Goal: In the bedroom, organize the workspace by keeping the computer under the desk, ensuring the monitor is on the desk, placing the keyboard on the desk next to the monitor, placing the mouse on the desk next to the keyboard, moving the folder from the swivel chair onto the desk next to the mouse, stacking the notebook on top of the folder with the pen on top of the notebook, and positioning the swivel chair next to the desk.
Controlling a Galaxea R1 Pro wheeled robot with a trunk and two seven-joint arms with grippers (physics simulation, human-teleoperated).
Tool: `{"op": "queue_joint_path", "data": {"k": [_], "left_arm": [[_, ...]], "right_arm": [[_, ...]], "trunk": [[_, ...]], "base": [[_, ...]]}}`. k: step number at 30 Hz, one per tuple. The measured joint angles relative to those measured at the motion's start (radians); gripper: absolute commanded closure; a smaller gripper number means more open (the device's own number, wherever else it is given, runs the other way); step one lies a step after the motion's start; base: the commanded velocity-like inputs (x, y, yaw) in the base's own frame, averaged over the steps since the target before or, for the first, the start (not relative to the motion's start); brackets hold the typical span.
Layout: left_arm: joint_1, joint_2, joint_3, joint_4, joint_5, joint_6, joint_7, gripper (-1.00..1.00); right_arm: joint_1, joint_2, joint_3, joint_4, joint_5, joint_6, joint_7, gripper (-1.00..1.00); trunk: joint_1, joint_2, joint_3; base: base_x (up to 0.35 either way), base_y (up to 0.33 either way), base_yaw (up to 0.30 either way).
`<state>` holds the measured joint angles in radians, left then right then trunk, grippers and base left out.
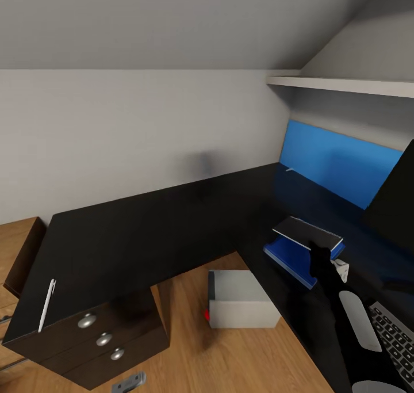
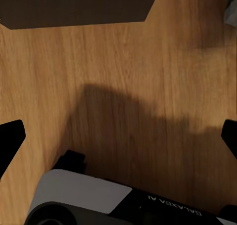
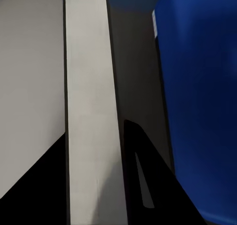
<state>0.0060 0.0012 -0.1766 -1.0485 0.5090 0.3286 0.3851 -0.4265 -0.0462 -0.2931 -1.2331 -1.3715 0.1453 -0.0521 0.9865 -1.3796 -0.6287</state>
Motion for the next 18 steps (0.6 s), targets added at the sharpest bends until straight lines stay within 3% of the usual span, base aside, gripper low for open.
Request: {"op": "queue_joint_path", "data": {"k": [18], "left_arm": [[0.000, 0.000, -0.001, 0.000, 0.000, -0.006, 0.000, -1.00]], "right_arm": [[0.000, -0.001, 0.000, 0.000, 0.000, -0.003, 0.000, 1.00]], "trunk": [[0.000, 0.000, 0.000]], "base": [[0.006, 0.005, 0.000]]}}
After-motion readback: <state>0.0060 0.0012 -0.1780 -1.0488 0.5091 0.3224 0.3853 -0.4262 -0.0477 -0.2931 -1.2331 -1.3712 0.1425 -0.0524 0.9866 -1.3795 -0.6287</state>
